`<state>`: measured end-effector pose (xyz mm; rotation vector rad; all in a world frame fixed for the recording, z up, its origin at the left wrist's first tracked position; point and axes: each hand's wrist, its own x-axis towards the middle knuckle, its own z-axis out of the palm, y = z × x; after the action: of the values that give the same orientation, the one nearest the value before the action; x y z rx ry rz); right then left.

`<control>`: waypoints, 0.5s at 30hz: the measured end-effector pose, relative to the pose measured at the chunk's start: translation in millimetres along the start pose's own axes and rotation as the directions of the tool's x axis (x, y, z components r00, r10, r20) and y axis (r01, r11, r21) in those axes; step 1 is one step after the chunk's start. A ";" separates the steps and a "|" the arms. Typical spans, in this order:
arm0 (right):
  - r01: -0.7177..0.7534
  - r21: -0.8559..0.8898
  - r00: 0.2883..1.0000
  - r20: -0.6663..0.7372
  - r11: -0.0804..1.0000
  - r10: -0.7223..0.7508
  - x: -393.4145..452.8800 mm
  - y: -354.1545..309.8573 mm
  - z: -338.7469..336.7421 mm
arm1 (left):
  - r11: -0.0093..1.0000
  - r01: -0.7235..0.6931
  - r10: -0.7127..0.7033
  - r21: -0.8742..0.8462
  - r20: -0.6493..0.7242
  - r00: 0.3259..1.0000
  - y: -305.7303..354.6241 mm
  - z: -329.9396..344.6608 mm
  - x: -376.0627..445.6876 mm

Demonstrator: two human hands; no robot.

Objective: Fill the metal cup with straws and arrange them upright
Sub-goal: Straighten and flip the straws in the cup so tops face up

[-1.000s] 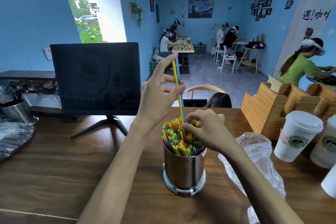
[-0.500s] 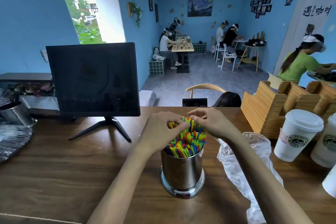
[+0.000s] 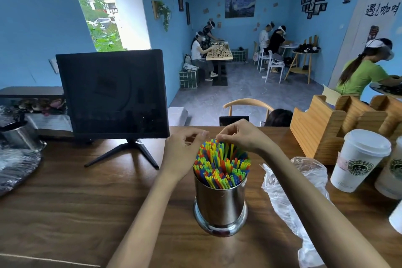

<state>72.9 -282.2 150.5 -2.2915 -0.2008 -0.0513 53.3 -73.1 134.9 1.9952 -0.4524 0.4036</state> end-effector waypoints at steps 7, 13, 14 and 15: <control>0.084 -0.133 0.989 -0.107 0.988 -0.098 -1.3 -16.0 -8.3 | 1.000 0.012 -0.012 0.011 -0.006 1.000 0.6 0.3 -0.1; 0.131 -0.154 0.969 -0.187 0.979 -0.159 -5.9 -26.4 -16.8 | 0.999 0.047 -0.047 0.018 -0.019 0.999 5.7 0.1 2.2; 0.157 -0.152 0.952 -0.240 0.976 -0.190 -8.9 -32.3 -21.4 | 0.999 0.043 -0.042 0.014 -0.032 0.999 8.7 -0.7 1.4; 0.182 -0.156 0.929 -0.298 0.971 -0.222 -12.9 -40.2 -26.3 | 0.999 0.038 -0.037 0.011 -0.051 0.998 12.2 -1.9 0.7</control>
<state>54.4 -277.3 196.4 -2.3409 -0.2734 -0.5460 47.8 -76.7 145.5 1.9976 -0.3809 0.4337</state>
